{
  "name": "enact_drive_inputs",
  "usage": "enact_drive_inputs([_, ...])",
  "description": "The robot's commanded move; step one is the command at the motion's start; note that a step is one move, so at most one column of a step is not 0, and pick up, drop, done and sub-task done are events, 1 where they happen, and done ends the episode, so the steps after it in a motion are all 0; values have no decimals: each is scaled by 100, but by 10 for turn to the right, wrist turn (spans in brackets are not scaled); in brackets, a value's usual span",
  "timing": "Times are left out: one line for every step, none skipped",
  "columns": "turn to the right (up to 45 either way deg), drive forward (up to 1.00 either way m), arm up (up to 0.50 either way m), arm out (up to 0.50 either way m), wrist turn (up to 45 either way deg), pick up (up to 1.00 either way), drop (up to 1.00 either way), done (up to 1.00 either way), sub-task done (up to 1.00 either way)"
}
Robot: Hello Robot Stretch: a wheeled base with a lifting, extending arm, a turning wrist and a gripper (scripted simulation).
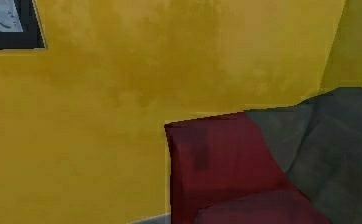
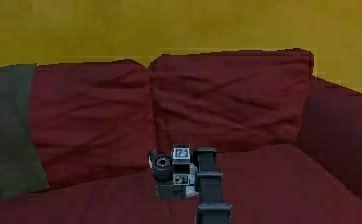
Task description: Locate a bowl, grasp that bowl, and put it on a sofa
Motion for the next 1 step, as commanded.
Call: enact_drive_inputs([0, 0, 0, 0, 0, 0, 0, 100, 0])
